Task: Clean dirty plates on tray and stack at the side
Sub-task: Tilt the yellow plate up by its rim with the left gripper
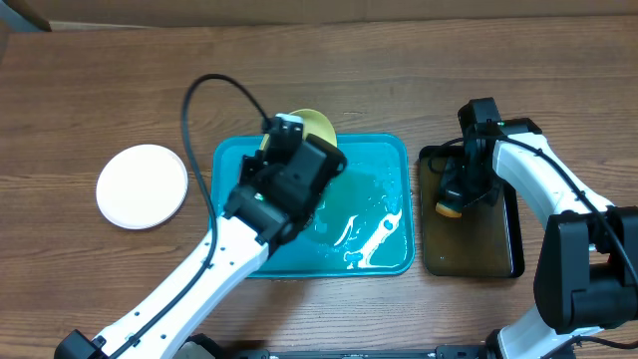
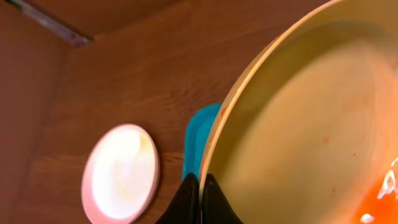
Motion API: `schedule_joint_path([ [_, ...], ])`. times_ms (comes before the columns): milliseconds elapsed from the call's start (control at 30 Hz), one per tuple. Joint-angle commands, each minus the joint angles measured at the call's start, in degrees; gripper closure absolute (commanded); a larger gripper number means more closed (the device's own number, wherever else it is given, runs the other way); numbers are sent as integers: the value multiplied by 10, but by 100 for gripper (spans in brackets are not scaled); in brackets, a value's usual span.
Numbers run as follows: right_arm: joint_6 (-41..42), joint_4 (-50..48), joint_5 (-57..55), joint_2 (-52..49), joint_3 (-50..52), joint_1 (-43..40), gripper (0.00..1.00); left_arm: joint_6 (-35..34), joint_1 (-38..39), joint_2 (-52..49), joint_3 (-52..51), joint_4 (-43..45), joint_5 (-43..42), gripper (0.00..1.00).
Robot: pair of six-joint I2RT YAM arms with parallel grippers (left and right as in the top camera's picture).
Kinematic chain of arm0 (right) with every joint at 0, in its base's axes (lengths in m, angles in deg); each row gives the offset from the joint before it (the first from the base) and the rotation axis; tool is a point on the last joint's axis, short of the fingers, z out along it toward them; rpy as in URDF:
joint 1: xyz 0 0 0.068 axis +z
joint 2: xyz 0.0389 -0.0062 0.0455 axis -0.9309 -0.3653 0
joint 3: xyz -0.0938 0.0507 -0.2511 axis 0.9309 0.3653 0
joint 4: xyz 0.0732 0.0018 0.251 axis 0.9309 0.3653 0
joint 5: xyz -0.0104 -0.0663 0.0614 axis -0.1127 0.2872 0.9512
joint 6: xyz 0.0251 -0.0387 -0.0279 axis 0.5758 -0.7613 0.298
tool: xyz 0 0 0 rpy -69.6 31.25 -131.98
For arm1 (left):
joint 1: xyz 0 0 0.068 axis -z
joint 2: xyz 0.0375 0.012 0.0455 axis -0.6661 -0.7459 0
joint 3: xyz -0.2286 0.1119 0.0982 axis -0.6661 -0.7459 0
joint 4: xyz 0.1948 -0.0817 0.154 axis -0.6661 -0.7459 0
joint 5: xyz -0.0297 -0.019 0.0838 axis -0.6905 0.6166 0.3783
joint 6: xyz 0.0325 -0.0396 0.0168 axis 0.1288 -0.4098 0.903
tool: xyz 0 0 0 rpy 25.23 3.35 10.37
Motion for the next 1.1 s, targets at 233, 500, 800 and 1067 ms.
schedule_joint_path([
  [233,-41,-11,3,19,2,-4,96,51,43,13,11,8,144,96],
  [500,-58,-35,20,19,2,-4,96,57,43,13,11,8,146,96],
  [800,-73,-140,32,19,65,-6,96,56,43,13,11,4,145,96],
  [1067,-71,-243,40,19,165,-6,96,56,43,13,11,4,141,96],
])
